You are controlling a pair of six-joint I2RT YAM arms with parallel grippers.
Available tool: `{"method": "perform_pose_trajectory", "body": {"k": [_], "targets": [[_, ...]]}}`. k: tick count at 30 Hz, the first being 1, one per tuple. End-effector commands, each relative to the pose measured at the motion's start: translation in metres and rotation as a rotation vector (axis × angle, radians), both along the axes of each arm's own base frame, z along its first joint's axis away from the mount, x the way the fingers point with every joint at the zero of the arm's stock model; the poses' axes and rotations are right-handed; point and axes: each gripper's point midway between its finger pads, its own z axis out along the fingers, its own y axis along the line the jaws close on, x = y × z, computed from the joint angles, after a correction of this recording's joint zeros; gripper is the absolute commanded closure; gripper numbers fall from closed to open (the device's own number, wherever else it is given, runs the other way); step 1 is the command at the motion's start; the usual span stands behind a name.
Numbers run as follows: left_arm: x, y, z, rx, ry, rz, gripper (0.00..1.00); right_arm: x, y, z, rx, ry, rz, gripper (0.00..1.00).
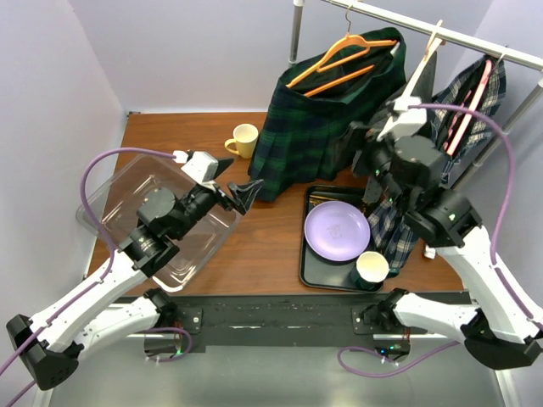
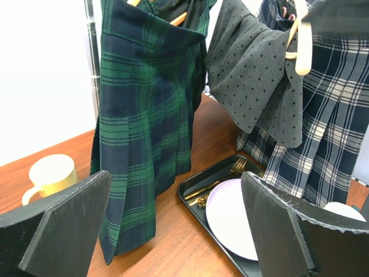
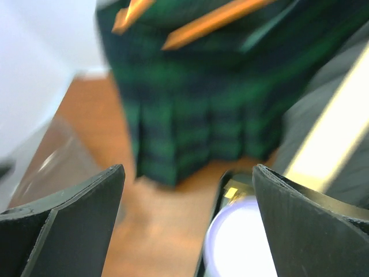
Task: Remove the skirt from the hanger
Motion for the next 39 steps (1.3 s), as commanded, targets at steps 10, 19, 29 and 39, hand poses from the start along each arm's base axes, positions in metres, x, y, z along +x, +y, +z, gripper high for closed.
{"method": "perform_pose_trajectory", "body": {"k": [10, 19, 29, 39], "targets": [[-0.001, -0.003, 0.007, -0.003, -0.043, -0.013, 0.0, 0.031, -0.135, 0.113, -0.276, -0.158, -0.605, 0.21], [-0.004, -0.006, 0.009, -0.002, -0.048, -0.035, 0.0, 0.029, -0.197, 0.09, -0.264, -0.019, -0.758, 0.3], [-0.008, -0.004, 0.014, -0.008, -0.064, -0.043, 0.0, 0.012, -0.231, 0.075, -0.311, 0.048, -0.901, 0.32], [-0.007, -0.006, 0.012, -0.002, -0.061, -0.047, 0.0, 0.035, -0.227, 0.028, -0.213, 0.137, -0.764, 0.4]]}}
